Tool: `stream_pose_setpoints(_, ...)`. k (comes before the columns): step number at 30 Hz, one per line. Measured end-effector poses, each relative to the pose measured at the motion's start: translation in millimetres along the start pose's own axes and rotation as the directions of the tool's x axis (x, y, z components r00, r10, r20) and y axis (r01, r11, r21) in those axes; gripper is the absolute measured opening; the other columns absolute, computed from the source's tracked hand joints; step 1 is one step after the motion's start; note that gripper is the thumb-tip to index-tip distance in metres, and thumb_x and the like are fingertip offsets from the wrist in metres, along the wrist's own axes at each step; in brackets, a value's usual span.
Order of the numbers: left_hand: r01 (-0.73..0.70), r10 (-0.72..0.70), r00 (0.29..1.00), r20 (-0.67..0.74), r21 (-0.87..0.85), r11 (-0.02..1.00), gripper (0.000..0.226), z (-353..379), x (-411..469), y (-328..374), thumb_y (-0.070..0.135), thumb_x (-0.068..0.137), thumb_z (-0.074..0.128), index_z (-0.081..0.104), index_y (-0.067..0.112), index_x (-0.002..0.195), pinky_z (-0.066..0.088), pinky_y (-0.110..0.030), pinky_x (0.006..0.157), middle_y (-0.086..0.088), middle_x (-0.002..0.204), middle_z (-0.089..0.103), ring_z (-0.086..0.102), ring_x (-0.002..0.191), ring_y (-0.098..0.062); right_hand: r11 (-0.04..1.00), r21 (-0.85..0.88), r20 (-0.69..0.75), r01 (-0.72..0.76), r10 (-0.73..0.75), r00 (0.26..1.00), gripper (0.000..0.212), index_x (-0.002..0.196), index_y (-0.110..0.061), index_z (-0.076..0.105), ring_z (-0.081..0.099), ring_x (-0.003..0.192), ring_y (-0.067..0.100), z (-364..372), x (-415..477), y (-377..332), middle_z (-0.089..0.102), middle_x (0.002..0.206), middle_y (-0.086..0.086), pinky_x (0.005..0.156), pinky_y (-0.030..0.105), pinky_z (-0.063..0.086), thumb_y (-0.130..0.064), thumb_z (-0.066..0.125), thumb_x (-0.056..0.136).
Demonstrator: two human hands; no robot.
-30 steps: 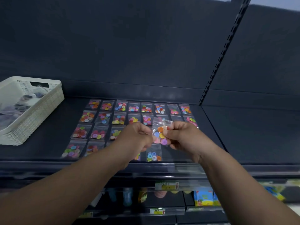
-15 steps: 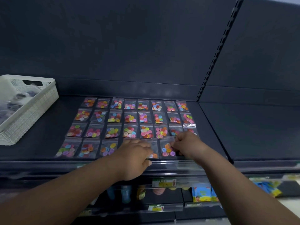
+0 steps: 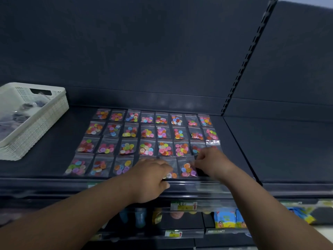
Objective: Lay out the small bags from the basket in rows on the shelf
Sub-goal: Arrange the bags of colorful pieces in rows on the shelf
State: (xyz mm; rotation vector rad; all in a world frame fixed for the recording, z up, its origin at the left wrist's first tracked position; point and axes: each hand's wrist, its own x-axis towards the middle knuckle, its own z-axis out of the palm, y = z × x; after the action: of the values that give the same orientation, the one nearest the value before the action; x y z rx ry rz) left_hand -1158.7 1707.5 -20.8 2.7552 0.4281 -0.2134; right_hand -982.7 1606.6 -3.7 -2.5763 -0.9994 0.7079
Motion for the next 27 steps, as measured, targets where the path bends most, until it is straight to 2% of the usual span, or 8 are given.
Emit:
stream_pose_setpoints(5,0.037,-0.037,0.993,-0.109,-0.001,0.999,0.057,-12,-3,-7,0.038,0.097,0.043,0.023,0.025,0.149,0.009,-0.027,0.114,0.005,0.156,0.021,0.016,0.142,-0.013,0.985,-0.131,-0.174,0.109,-0.131,0.976,0.014,0.081,-0.018,0.056,0.057,0.078,0.021,-5,-6,-17,0.061,0.082,0.001,0.056,0.025,0.039,-0.03,0.056,0.088)
stream_pose_setpoints(7,0.074,-0.073,0.983,-0.167,0.0,0.997,0.058,-22,-8,-13,0.039,0.097,0.044,0.023,0.025,0.148,0.013,-0.029,0.114,0.005,0.155,0.022,0.018,0.141,-0.014,0.966,-0.153,-0.206,0.21,-0.239,0.949,0.011,0.091,-0.019,0.057,0.059,0.085,0.023,-5,-8,-32,0.063,0.092,0.002,0.065,0.028,0.044,-0.029,0.054,0.09)
stream_pose_setpoints(10,0.123,-0.098,0.952,-0.291,0.069,0.99,0.057,-40,-20,-28,0.038,0.096,0.046,0.026,0.023,0.147,0.02,-0.03,0.113,0.004,0.152,0.028,0.025,0.138,-0.015,0.9,-0.236,-0.225,0.365,-0.417,0.881,0.029,0.118,-0.017,0.056,0.054,0.107,0.024,-2,-9,-59,0.056,0.118,0.005,0.079,0.027,0.04,-0.026,0.055,0.089)
stream_pose_setpoints(13,0.204,-0.143,0.913,-0.381,0.125,0.971,0.056,-58,-38,-57,0.037,0.092,0.051,0.036,0.019,0.143,0.03,-0.034,0.109,-0.002,0.146,0.039,0.037,0.133,-0.022,0.81,-0.291,-0.217,0.509,-0.574,0.79,0.04,0.127,-0.017,0.052,0.045,0.117,0.024,8,-8,-94,0.05,0.123,0.005,0.094,0.027,0.038,-0.026,0.058,0.088)
stream_pose_setpoints(16,0.283,-0.192,0.867,-0.459,0.137,0.949,0.055,-76,-64,-89,0.038,0.076,0.053,0.059,0.01,0.123,0.05,-0.042,0.092,-0.012,0.123,0.061,0.06,0.111,-0.031,0.73,-0.324,-0.188,0.601,-0.673,0.716,0.046,0.131,-0.017,0.048,0.042,0.12,0.026,22,-5,-133,0.048,0.126,0.005,0.102,0.032,0.037,-0.027,0.058,0.087)
stream_pose_setpoints(18,0.336,-0.24,0.836,-0.493,0.115,0.935,0.059,-87,-84,-110,0.036,0.076,0.054,0.056,0.01,0.128,0.043,-0.041,0.099,-0.013,0.13,0.057,0.056,0.118,-0.032,0.682,-0.339,-0.164,0.648,-0.721,0.674,0.046,0.132,-0.017,0.048,0.042,0.119,0.027,32,-2,-162,0.049,0.127,0.005,0.103,0.034,0.037,-0.027,0.057,0.088)
stream_pose_setpoints(21,0.432,-0.321,0.797,-0.512,0.113,0.895,0.06,-100,-113,-149,0.043,0.09,0.051,0.036,0.018,0.143,0.026,-0.03,0.11,-0.004,0.149,0.037,0.036,0.135,-0.022,0.617,-0.343,-0.132,0.708,-0.778,0.614,0.045,0.131,-0.017,0.049,0.044,0.117,0.028,47,1,-208,0.049,0.127,0.005,0.102,0.037,0.037,-0.028,0.057,0.088)
stream_pose_setpoints(27,0.554,-0.459,0.727,-0.51,0.041,0.832,0.053,-126,-168,-233,0.041,0.089,0.055,0.044,0.02,0.137,0.035,-0.035,0.103,-0.002,0.139,0.048,0.045,0.126,-0.023,0.568,-0.286,-0.094,0.772,-0.818,0.567,0.043,0.132,-0.021,0.05,0.047,0.114,0.025,87,8,-308,0.052,0.122,0.006,0.096,0.032,0.04,-0.033,0.056,0.091)
